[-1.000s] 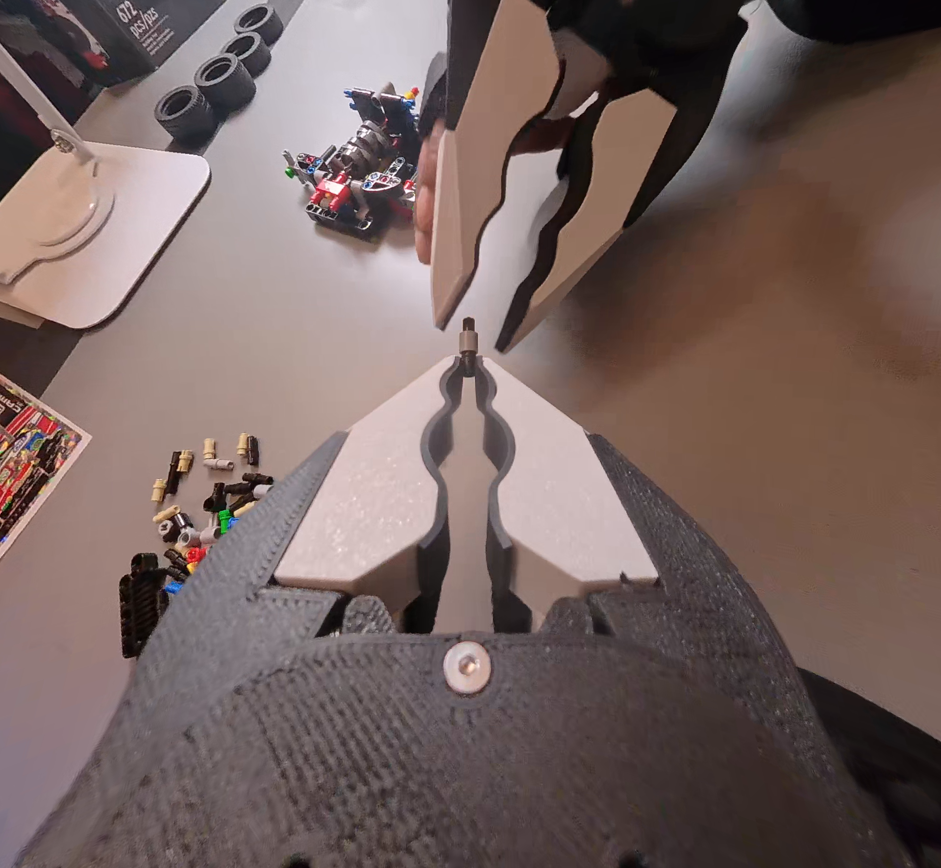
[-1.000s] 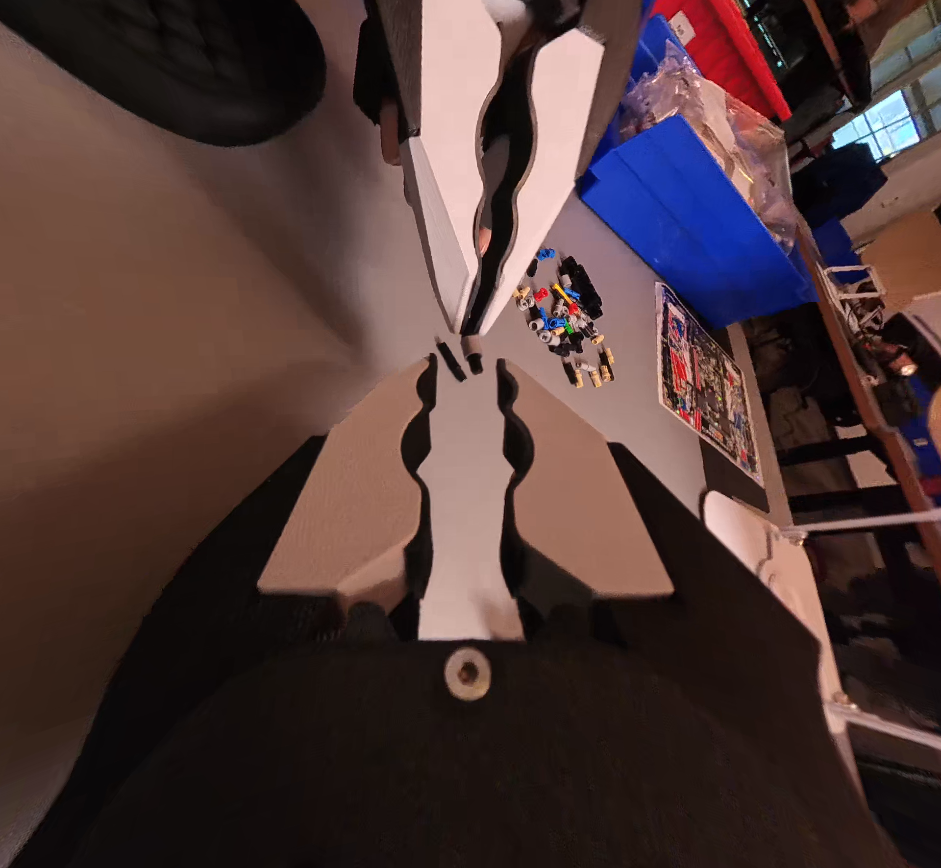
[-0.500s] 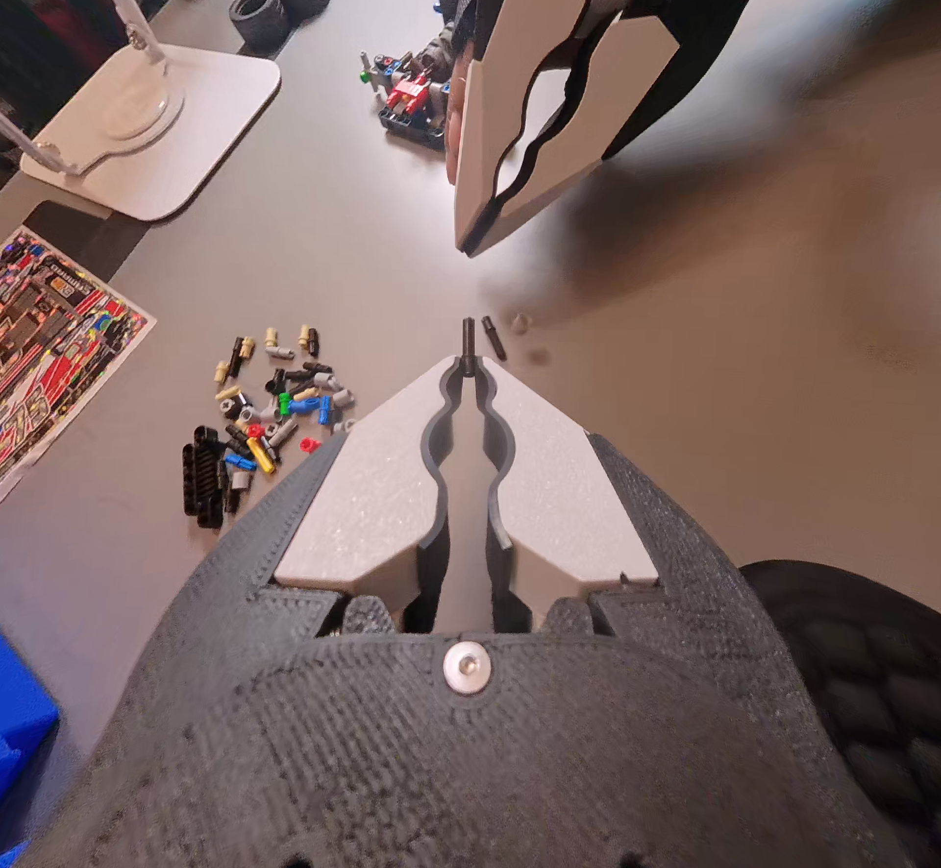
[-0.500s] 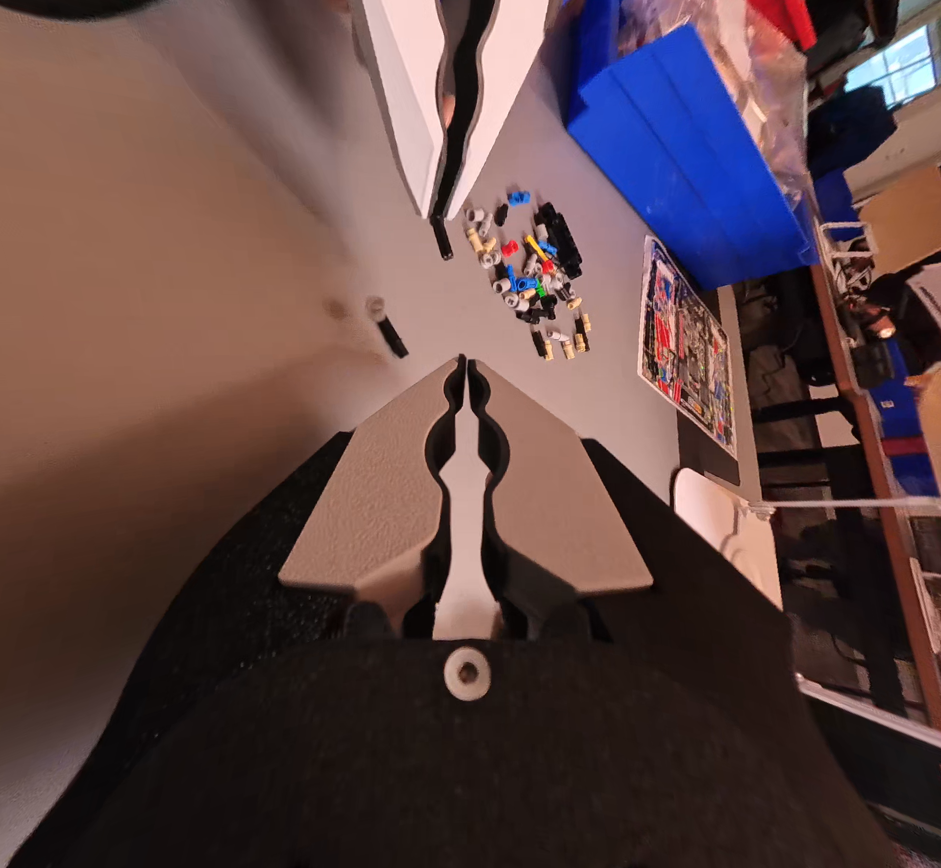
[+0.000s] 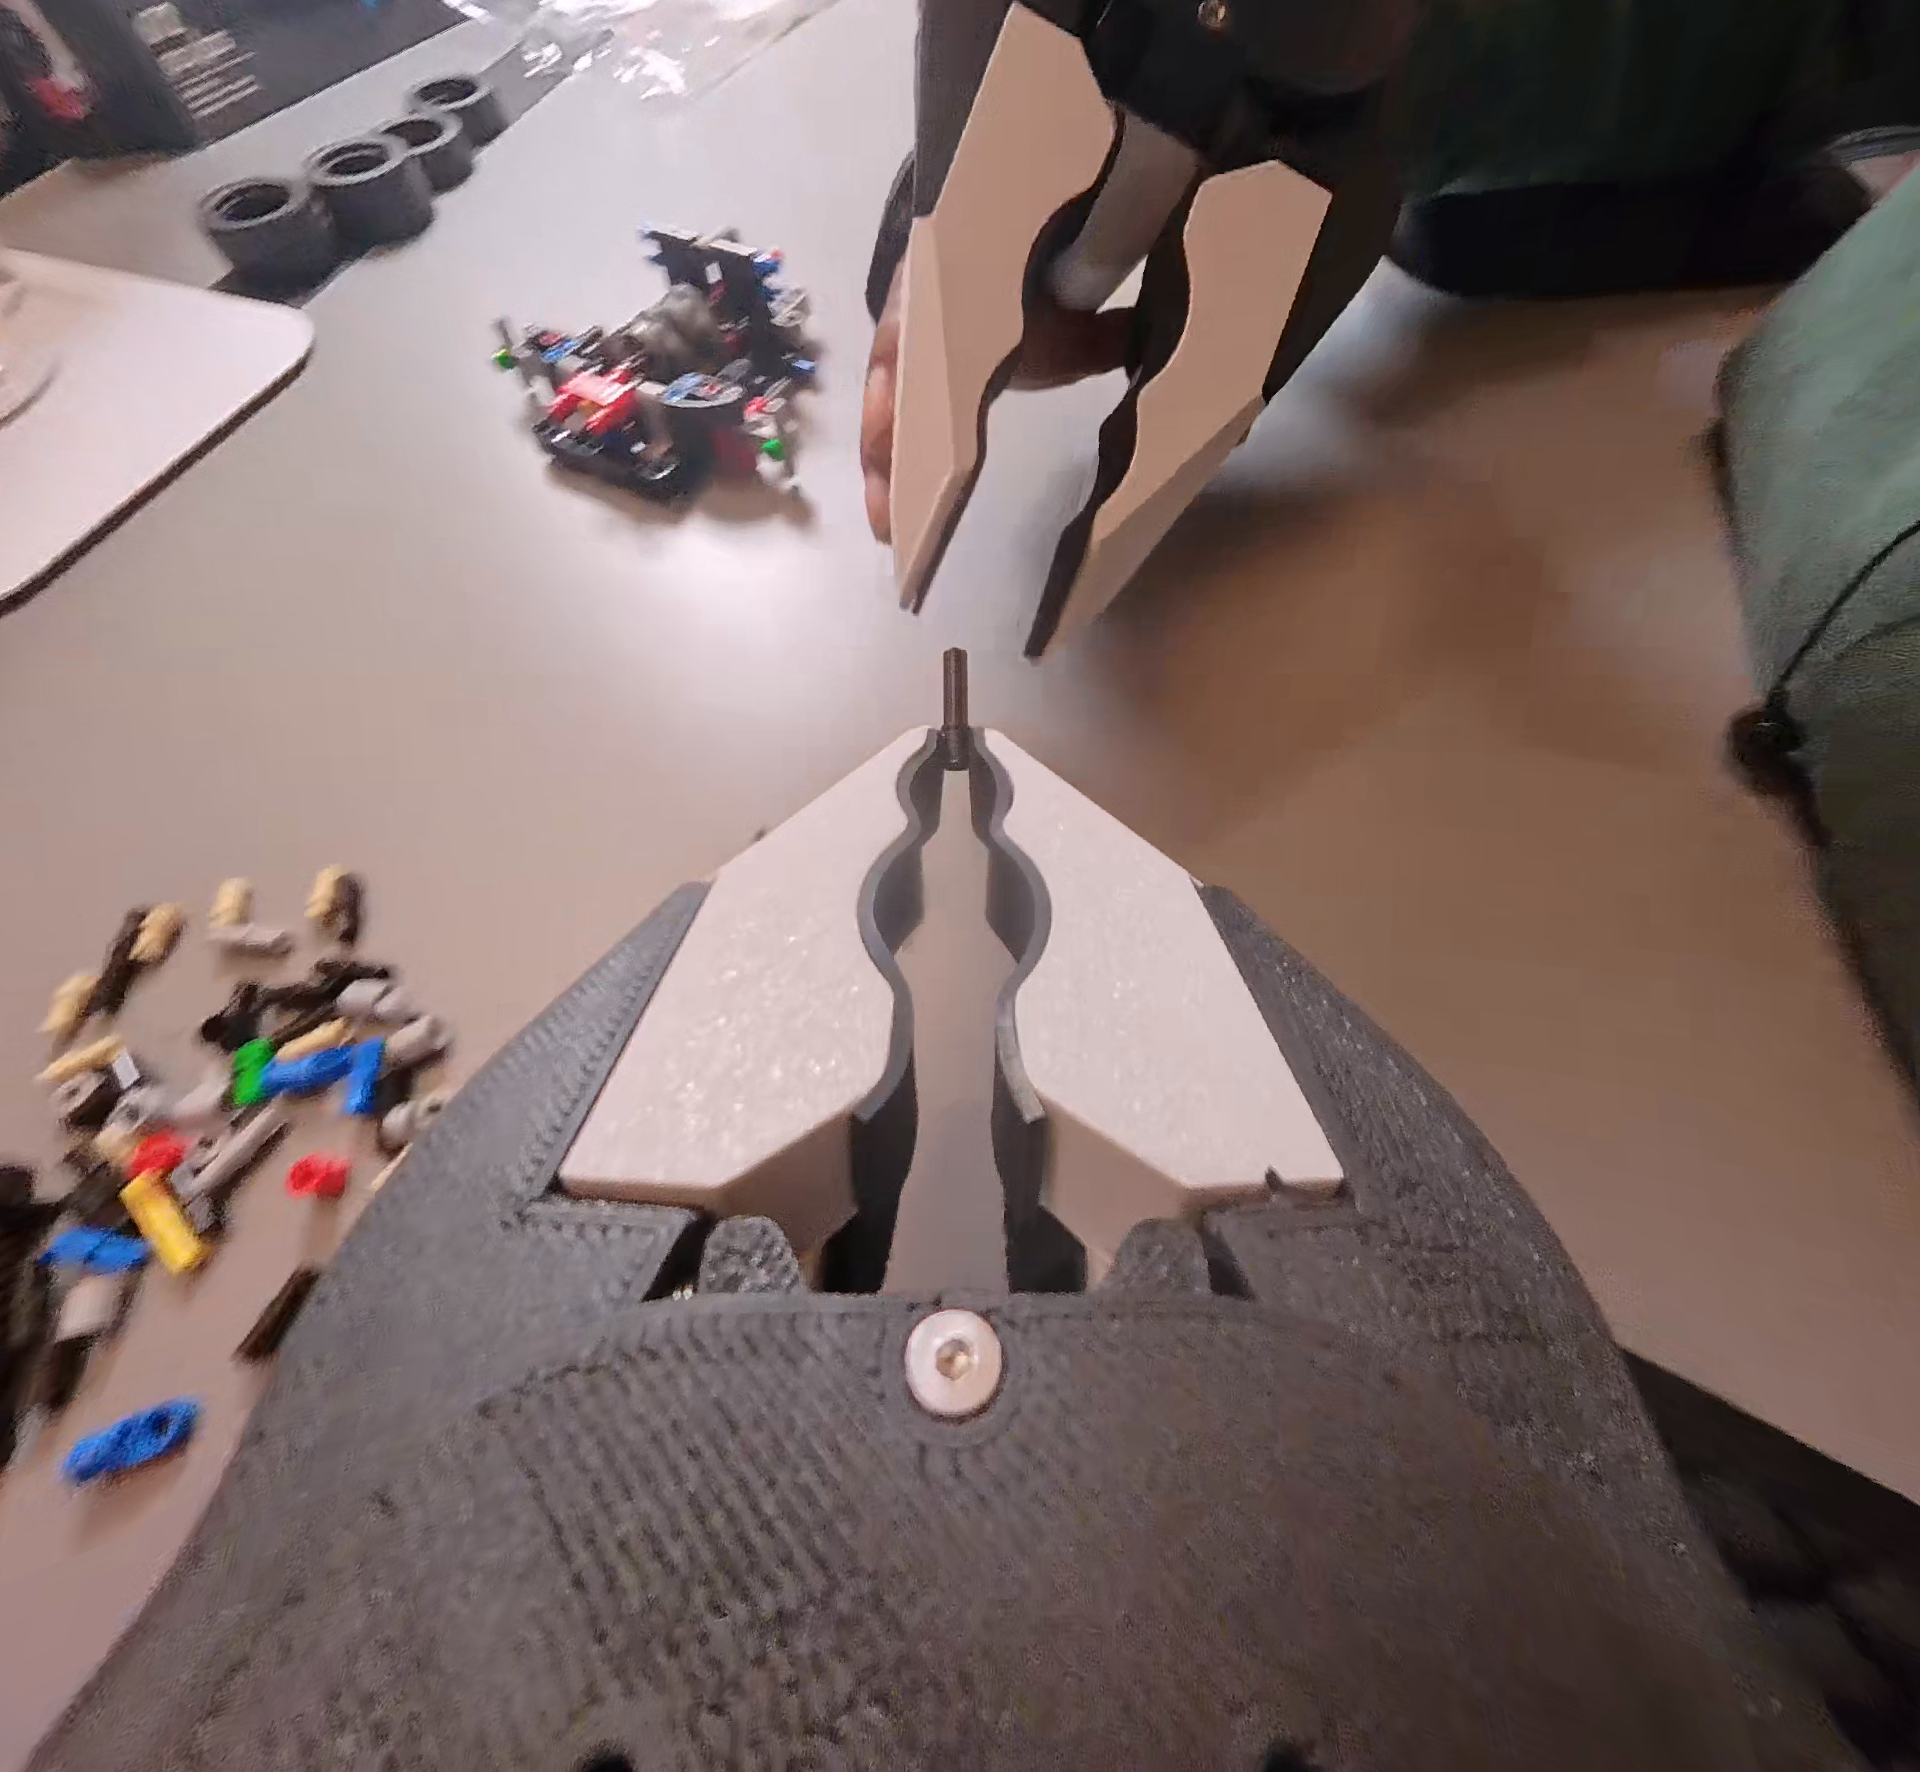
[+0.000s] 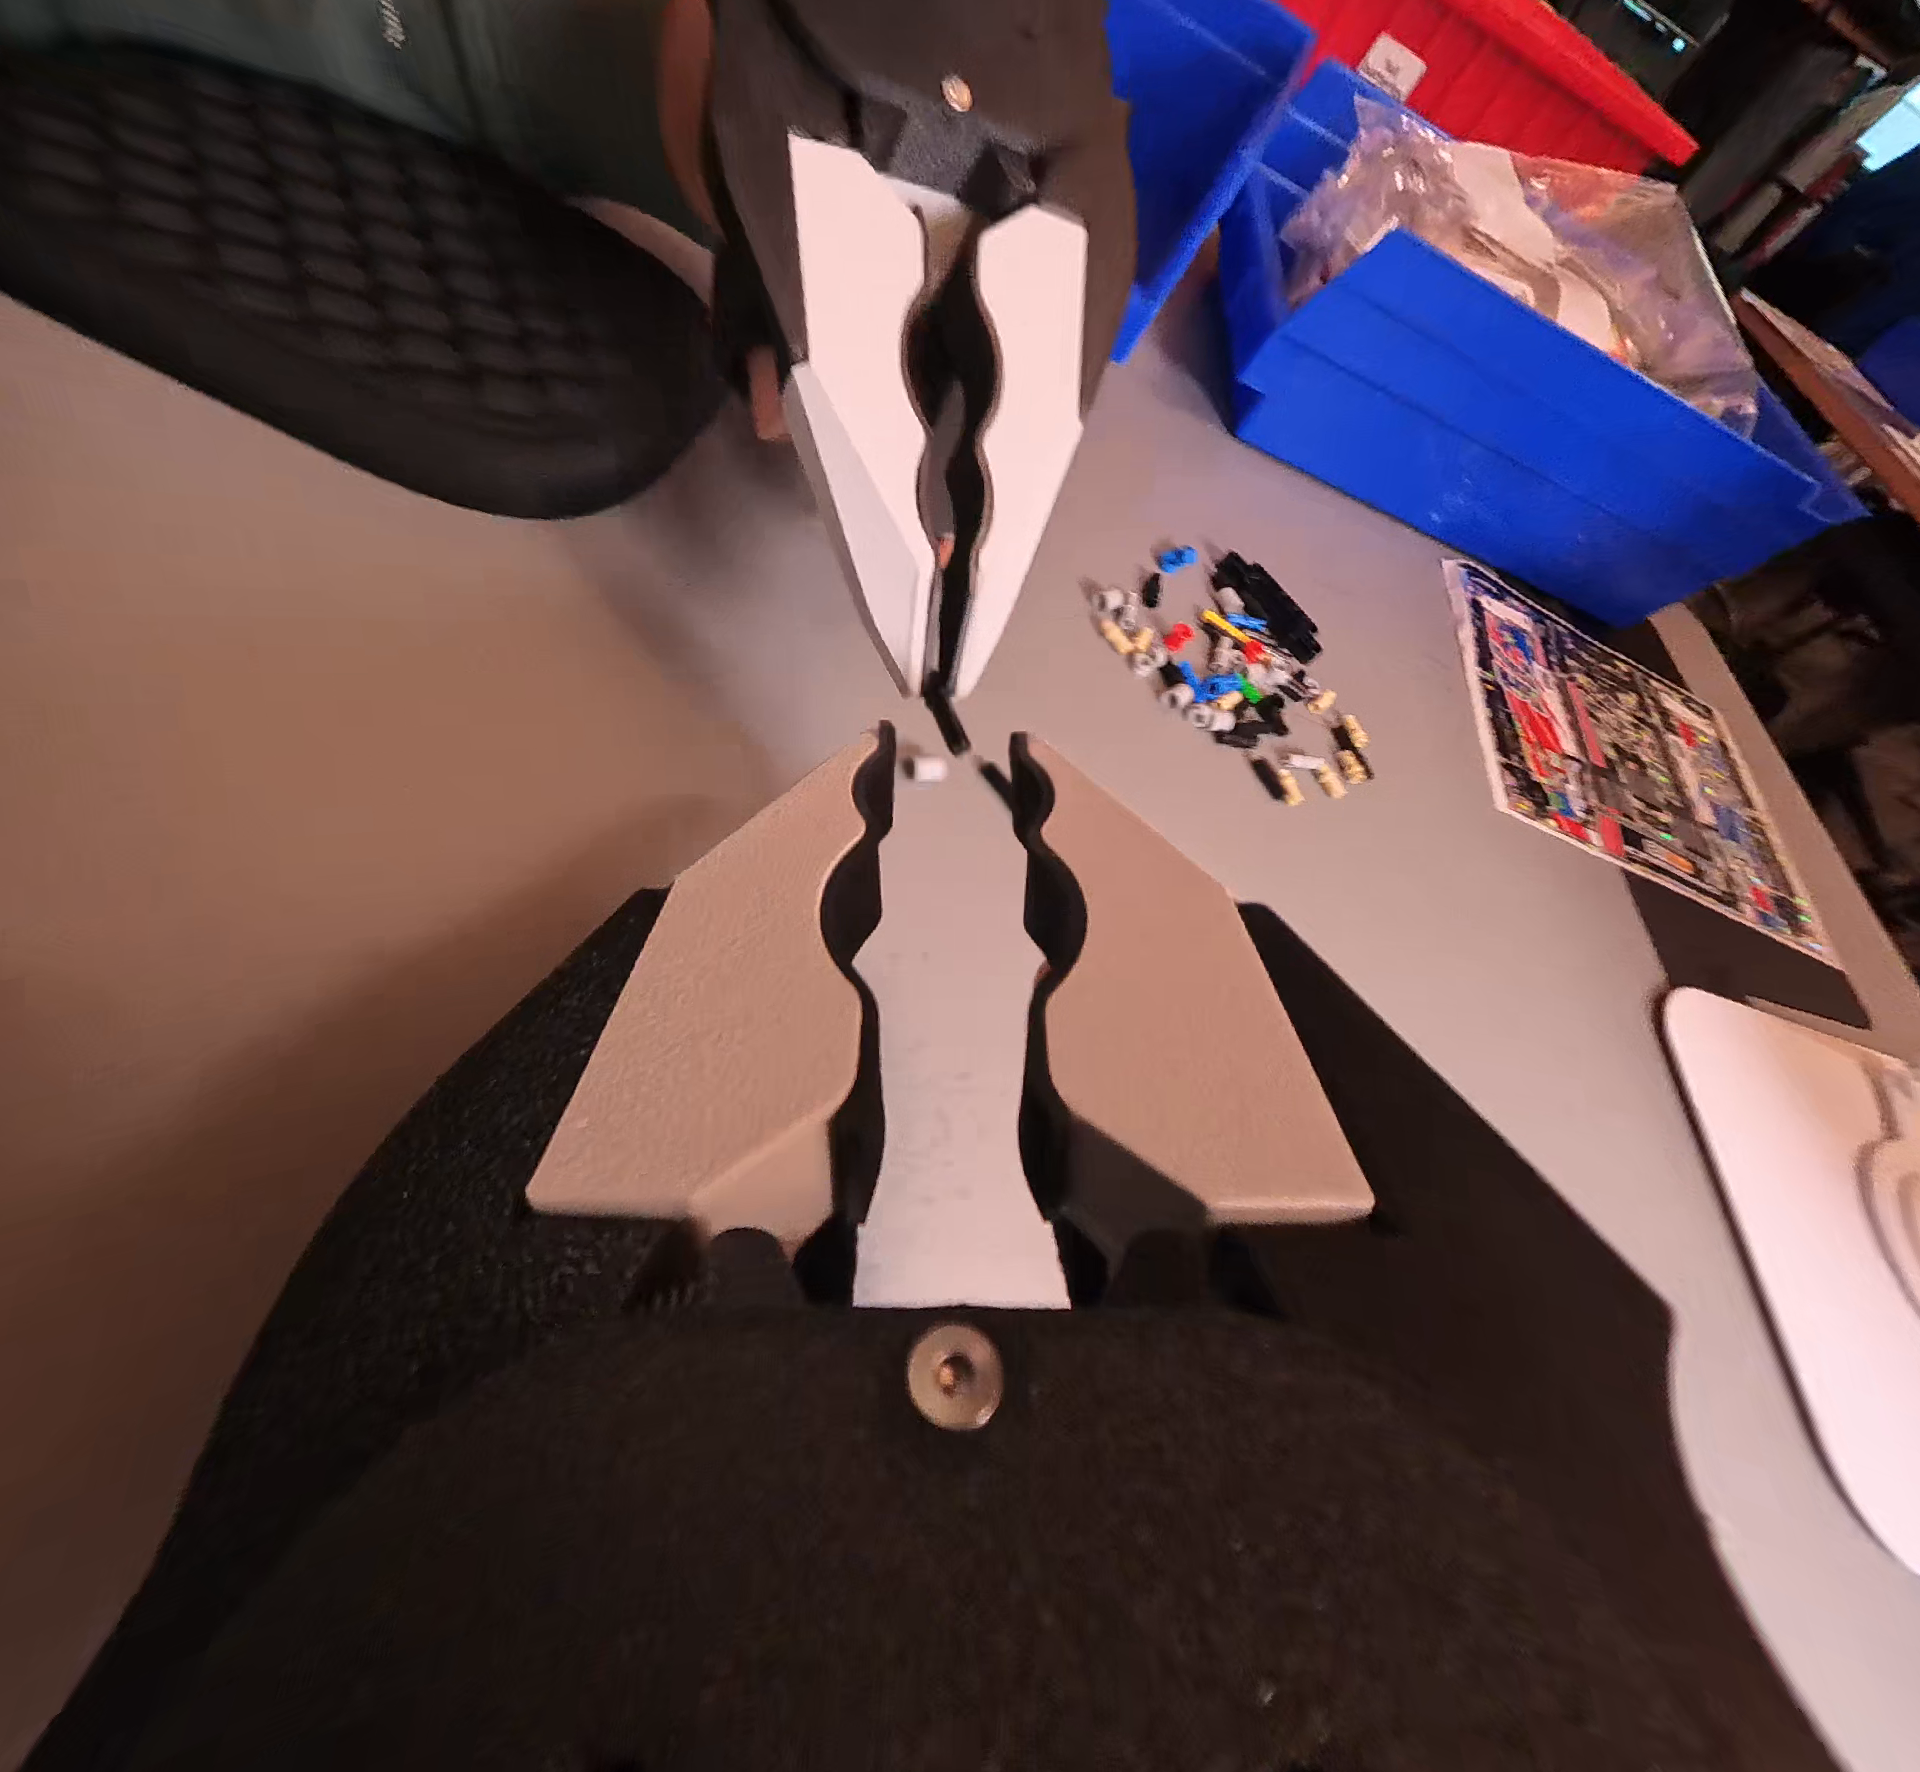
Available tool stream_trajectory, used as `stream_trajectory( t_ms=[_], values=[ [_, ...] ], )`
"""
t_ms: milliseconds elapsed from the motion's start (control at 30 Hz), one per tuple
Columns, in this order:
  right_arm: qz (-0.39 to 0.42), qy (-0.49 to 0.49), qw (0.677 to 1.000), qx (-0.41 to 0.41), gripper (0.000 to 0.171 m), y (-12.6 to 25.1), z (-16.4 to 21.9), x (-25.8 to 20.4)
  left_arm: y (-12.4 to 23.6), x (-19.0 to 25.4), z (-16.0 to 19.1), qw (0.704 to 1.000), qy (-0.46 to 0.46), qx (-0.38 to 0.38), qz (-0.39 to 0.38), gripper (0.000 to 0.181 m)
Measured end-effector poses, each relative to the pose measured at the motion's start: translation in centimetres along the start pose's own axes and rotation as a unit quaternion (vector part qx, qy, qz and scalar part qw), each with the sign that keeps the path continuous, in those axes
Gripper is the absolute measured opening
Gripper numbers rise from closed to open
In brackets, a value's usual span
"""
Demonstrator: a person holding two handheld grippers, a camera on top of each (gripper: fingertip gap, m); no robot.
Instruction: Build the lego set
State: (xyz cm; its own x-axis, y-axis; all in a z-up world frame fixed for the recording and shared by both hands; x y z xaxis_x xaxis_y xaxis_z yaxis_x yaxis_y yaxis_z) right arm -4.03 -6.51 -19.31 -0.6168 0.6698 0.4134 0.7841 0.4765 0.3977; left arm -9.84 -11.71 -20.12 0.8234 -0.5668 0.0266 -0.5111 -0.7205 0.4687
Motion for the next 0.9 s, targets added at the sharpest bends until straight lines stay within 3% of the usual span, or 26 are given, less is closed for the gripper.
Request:
stream_trajectory(
  t_ms=[33, 167, 300, 400, 533, 700, 767, 900],
  values=[
    [-0.004, -0.001, 1.0, 0.005, 0.019, 0.3, -0.1, -0.6, -0.4, 0.5, -0.2, 1.0, -0.005, 0.002, 0.011, 0.002],
    [0.008, 0.004, 1.0, 0.003, 0.002, 1.4, 0.1, -1.7, -1.2, 2.1, -1.0, 0.999, -0.01, 0.014, 0.046, 0.002],
    [0.007, -0.021, 1.0, 0.007, 0.0, 2.5, 0.1, -2.4, -1.4, 2.5, -1.4, 0.998, -0.012, 0.026, 0.05, 0.004],
    [0.03, -0.036, 0.998, -0.042, 0.0, 4.0, 1.9, -2.1, -0.8, 0.0, -0.7, 1.0, 0.012, 0.009, -0.018, 0.014],
    [0.084, -0.071, 0.985, -0.134, 0.0, 7.3, 5.7, -1.2, -0.2, -4.2, 2.9, 0.986, 0.082, -0.086, -0.115, 0.019],
    [0.119, -0.1, 0.963, -0.22, 0.0, 10.7, 8.9, -0.8, -1.6, -4.9, 3.8, 0.979, 0.099, -0.125, -0.127, 0.012],
    [0.118, -0.106, 0.957, -0.243, 0.0, 11.2, 9.8, -0.9, -2.2, -4.9, 3.5, 0.98, 0.084, -0.132, -0.127, 0.0],
    [0.112, -0.103, 0.951, -0.271, 0.0, 11.2, 10.8, -1.0, -3.2, -5.0, 2.9, 0.98, 0.032, -0.148, -0.132, 0.0]
  ],
)
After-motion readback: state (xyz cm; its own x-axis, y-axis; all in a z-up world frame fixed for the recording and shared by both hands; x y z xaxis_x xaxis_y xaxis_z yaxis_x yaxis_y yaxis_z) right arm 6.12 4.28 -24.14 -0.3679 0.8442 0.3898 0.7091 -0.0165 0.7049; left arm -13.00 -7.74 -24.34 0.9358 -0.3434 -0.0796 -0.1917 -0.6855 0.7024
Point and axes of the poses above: each gripper's, where its closed fingertips meet, y back along the fingers, z out of its underside, x = y × z across the jaws, the point moved 4 cm from there along y, back along the fingers, and after that the axes turned 3 degrees about y, right-handed, at the moved point
